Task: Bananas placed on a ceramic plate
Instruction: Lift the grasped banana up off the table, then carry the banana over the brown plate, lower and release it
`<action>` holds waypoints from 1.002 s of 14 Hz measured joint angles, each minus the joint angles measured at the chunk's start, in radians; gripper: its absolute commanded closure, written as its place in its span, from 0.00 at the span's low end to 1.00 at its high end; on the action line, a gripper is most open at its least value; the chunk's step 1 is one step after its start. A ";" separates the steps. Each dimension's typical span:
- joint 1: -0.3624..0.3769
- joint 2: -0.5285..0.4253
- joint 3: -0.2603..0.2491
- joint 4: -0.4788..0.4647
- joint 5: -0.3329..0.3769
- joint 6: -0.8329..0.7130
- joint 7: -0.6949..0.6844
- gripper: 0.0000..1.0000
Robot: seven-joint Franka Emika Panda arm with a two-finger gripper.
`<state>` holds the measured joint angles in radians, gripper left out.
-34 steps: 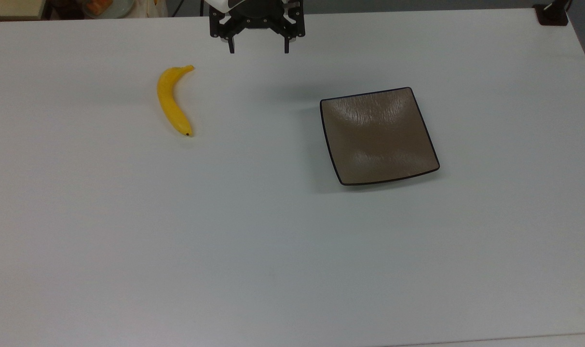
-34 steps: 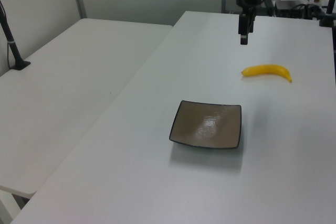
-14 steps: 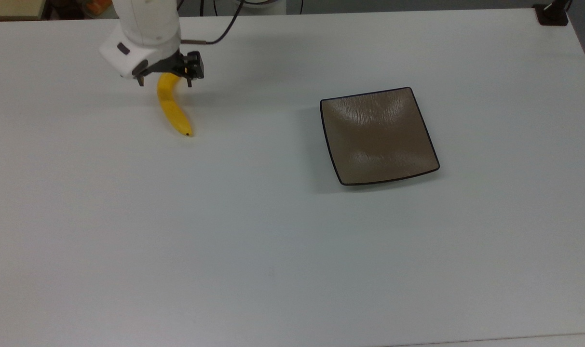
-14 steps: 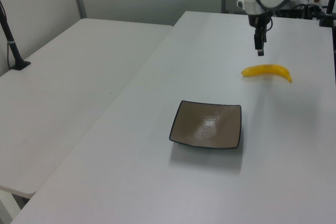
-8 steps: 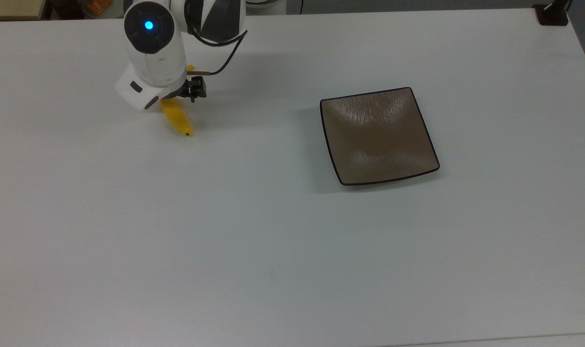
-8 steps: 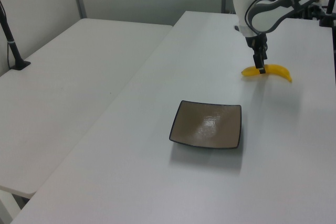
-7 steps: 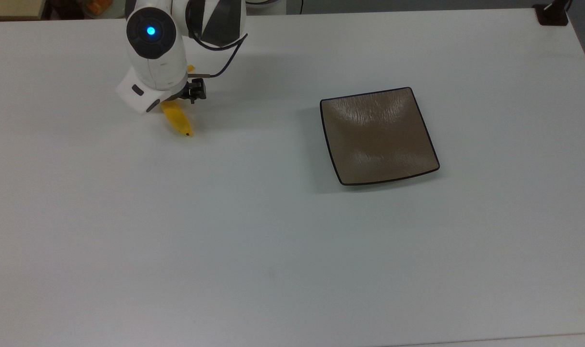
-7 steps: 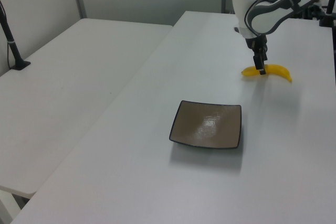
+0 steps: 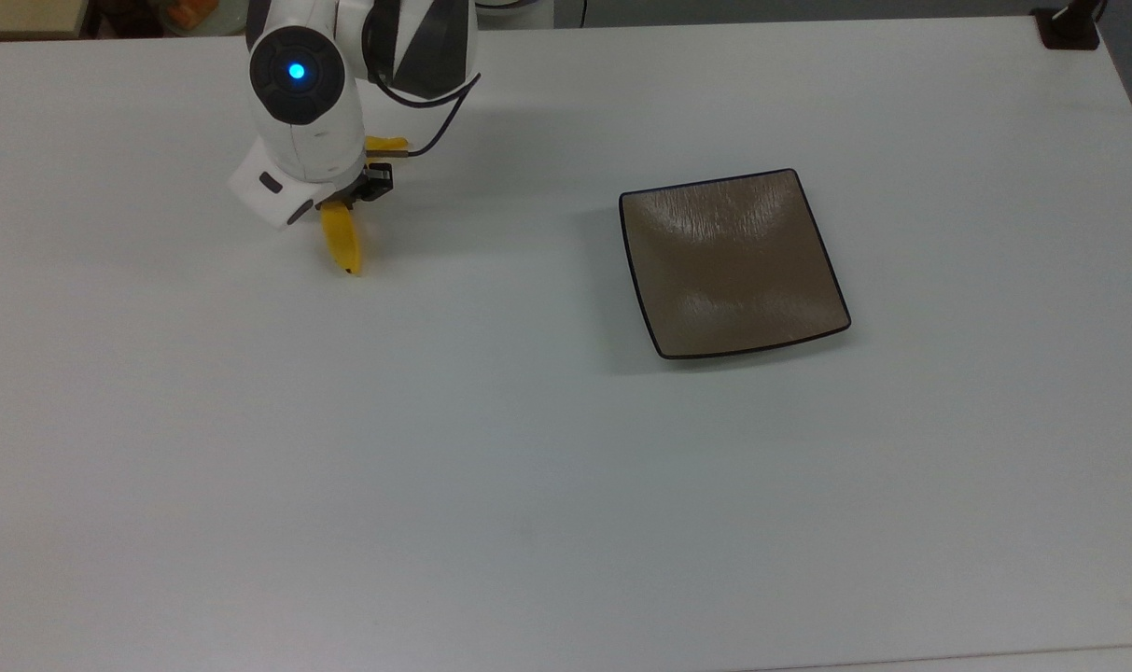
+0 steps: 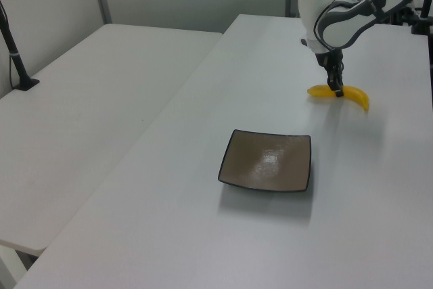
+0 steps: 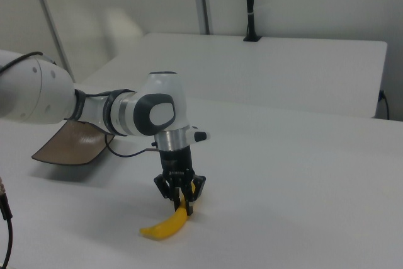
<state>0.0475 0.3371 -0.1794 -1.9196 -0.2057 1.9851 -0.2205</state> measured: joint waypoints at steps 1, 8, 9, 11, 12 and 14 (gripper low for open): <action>0.000 0.000 0.000 0.000 0.000 0.000 -0.006 0.86; 0.003 -0.033 0.003 0.049 0.000 0.009 -0.009 0.86; 0.008 -0.049 0.006 0.057 0.003 0.009 -0.009 0.85; 0.021 -0.078 0.014 0.072 0.035 0.004 -0.009 0.85; 0.026 -0.090 0.019 0.083 0.061 -0.005 -0.009 0.85; 0.035 -0.114 0.028 0.106 0.130 -0.014 -0.009 0.85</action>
<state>0.0828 0.2230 -0.1519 -1.8136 -0.0754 1.9715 -0.2293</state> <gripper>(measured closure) 0.696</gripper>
